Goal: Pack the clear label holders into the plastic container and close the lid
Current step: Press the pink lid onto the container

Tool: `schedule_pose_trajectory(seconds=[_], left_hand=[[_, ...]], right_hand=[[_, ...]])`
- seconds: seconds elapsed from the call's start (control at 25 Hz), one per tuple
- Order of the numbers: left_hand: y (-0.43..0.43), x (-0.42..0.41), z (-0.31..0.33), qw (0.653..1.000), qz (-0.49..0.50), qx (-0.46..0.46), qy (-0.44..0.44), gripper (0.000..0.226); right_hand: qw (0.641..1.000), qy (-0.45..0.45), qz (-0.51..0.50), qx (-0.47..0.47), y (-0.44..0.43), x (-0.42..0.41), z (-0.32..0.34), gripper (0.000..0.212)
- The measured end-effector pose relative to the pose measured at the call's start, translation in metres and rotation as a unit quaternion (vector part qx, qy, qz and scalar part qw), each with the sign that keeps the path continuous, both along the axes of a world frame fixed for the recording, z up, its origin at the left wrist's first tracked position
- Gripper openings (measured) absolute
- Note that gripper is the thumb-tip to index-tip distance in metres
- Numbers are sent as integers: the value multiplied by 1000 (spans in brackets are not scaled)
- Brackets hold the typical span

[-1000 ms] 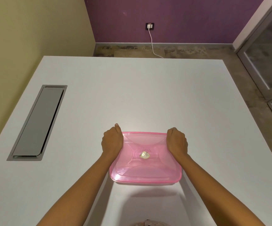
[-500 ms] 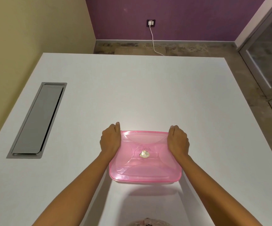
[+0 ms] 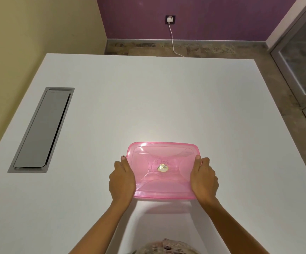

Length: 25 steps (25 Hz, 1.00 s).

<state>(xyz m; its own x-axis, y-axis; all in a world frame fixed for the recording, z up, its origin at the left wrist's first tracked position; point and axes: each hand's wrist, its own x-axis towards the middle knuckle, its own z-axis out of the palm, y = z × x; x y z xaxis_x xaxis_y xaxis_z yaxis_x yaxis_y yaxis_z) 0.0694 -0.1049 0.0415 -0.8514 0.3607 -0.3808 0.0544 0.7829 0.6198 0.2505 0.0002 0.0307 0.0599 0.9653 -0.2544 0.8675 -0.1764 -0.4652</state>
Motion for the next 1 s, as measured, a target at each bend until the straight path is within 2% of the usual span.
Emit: schedule_pose_trajectory(seconds=[0.08, 0.32, 0.72, 1.0], left_hand=[[1, 0, 1, 1000, 2, 11, -3, 54], [3, -3, 4, 998, -57, -23, 21, 41], [6, -3, 7, 999, -24, -22, 15, 35], [11, -3, 4, 1000, 0, -19, 14, 40]], right_hand=[[1000, -5, 2, 7, 0, -1, 1, 47], [1000, -11, 2, 11, 0, -1, 3, 48], [1000, 22, -8, -3, -1, -4, 4, 48], [1000, 18, -23, 6, -1, -4, 4, 45]])
